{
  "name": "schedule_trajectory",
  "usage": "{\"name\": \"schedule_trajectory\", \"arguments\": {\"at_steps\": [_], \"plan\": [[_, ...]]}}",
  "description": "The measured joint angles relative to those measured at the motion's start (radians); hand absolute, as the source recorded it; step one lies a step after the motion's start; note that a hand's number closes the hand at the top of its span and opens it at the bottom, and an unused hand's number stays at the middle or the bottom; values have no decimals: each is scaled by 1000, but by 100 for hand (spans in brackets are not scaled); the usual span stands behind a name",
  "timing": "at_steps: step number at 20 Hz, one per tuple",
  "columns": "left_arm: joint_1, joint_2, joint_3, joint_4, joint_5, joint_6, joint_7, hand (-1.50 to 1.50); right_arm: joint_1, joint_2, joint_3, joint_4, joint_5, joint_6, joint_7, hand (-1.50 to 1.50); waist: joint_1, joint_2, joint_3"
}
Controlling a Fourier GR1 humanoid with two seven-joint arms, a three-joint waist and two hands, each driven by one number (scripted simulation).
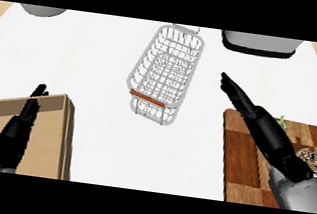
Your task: Pick the cupcake from the cutting board and place it in the tiered basket
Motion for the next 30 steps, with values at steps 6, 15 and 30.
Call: {"name": "schedule_trajectory", "arguments": {"at_steps": [6, 15, 30], "plan": [[36, -17, 29, -15, 102, 21, 45, 0, 173, 86, -179, 75, -274, 9, -97, 150, -36, 43, 54], [35, 44, 46, -31, 217, -44, 131, 0, 373, 39, -490, 214, -361, -98, -249, -150, -47, 43, 53], [-29, 101, 55, -8, 288, -183, 247, 0, 397, -446, -479, 293, -217, 143, 113, -150, 12, 34, 54]]}}
